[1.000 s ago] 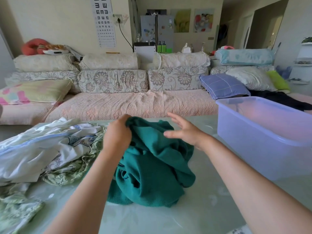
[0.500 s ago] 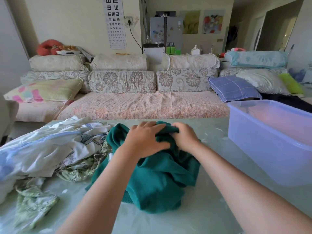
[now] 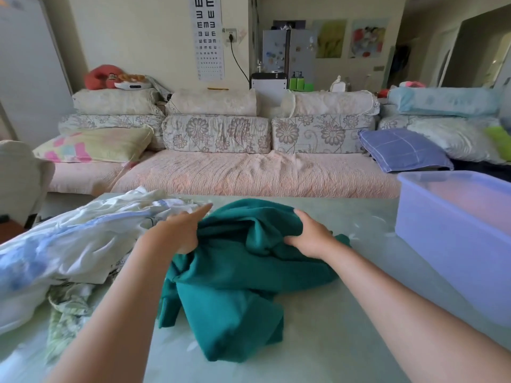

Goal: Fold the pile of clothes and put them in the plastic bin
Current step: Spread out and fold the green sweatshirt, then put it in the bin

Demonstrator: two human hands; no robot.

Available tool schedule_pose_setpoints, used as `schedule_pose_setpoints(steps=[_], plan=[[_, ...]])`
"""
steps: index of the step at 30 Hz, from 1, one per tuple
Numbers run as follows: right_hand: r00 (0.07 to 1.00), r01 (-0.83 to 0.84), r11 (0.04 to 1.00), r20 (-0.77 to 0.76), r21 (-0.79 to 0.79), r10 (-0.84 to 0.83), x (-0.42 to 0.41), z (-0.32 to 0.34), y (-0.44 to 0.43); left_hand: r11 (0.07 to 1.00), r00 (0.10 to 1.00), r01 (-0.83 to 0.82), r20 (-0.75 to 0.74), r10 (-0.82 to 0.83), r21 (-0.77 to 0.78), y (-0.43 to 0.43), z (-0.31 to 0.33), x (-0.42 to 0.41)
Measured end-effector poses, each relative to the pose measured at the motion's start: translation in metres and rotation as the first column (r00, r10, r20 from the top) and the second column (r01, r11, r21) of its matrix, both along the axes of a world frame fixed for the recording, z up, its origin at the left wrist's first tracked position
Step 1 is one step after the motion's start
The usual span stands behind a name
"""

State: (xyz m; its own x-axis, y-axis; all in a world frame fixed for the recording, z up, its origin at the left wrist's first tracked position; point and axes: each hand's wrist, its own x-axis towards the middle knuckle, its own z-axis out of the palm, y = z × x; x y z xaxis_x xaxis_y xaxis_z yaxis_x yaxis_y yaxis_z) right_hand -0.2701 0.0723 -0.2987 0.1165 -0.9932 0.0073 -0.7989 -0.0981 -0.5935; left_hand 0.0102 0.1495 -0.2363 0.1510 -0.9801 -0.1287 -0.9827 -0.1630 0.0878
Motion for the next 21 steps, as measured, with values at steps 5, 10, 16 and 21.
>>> schedule_pose_setpoints(steps=[5, 10, 16, 21], plan=[[0.971, 0.072, 0.988, 0.236, -0.137, -0.039, 0.016, 0.012, -0.008, 0.971, 0.899, 0.200, -0.370, -0.236, -0.134, -0.004, 0.012, -0.021], [0.734, 0.072, 0.955, 0.663, -0.287, 0.144, 0.034, 0.059, -0.010, 0.870, 0.936, 0.263, -0.111, -0.335, -0.416, -0.023, 0.012, -0.056], [0.763, -0.150, 0.955, 0.584, -0.255, 0.276, 0.033, 0.057, -0.034, 0.830, 0.993, 0.067, 0.118, -0.001, -0.554, -0.052, 0.008, -0.056], [0.970, 0.036, 0.998, 0.239, 0.054, -0.048, 0.036, 0.009, -0.066, 0.882, 0.970, -0.077, 0.170, 0.174, -0.466, -0.074, 0.014, -0.029]])
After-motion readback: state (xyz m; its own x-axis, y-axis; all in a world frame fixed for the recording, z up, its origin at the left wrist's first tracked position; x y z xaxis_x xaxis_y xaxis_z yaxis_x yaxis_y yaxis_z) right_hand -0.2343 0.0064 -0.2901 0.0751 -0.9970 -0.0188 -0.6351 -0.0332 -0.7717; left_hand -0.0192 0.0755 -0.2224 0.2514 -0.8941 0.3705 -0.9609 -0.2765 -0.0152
